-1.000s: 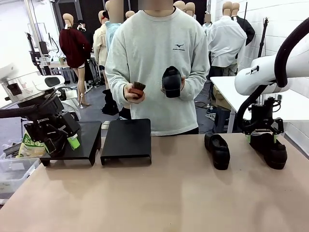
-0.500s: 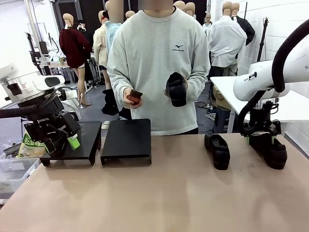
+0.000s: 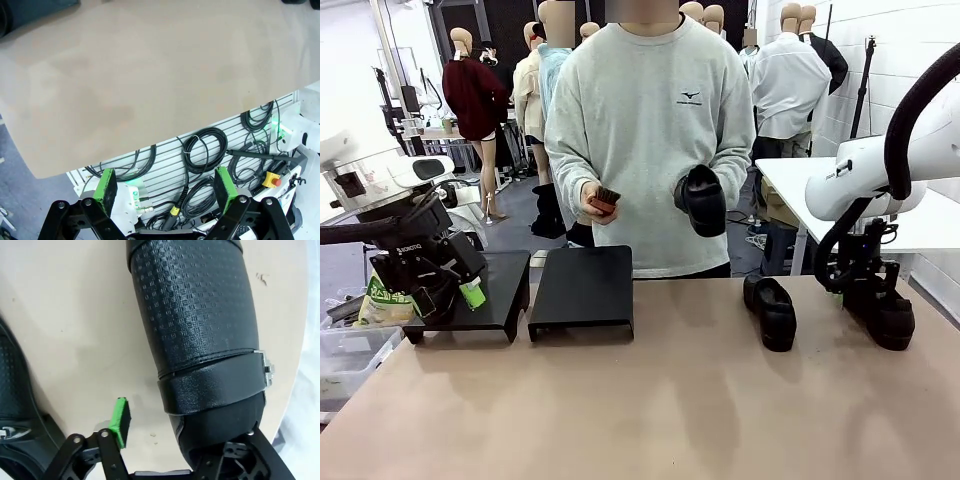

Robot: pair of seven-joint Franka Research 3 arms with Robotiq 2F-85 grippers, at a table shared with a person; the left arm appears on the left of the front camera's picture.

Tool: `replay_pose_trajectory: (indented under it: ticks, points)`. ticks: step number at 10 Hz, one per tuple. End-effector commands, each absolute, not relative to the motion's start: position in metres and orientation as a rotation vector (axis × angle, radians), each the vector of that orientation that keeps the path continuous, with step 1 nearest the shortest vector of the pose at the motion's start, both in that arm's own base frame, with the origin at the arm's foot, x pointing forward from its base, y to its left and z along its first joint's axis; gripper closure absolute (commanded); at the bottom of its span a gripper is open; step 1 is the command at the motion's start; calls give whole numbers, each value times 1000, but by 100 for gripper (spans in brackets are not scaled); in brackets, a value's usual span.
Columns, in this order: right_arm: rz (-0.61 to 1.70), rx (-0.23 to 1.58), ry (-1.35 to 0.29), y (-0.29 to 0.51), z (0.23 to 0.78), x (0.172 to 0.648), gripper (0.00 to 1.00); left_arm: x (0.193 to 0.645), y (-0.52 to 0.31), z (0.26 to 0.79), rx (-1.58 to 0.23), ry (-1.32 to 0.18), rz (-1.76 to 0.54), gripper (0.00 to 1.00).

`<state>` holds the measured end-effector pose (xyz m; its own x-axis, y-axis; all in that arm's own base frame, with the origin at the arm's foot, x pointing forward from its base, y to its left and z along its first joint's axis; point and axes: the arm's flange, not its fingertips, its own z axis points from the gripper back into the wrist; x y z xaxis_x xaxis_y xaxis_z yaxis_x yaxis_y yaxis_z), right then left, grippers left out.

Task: Organize the shoes by placing them on the stand.
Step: Pick up one Shoe and place it in the middle of the table.

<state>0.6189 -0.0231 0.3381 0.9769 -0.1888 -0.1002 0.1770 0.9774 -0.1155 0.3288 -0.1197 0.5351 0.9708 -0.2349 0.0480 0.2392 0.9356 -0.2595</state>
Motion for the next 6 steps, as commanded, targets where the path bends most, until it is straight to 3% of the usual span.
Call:
replay_pose_trajectory:
  ticks: [1,6]
  points:
    - [-161,-141,97,-27,332,618,100,327,-118,531,-292,-28,-262,0]
    - [-164,-113,103,-32,329,618,100,327,-118,531,-292,-28,-262,0]
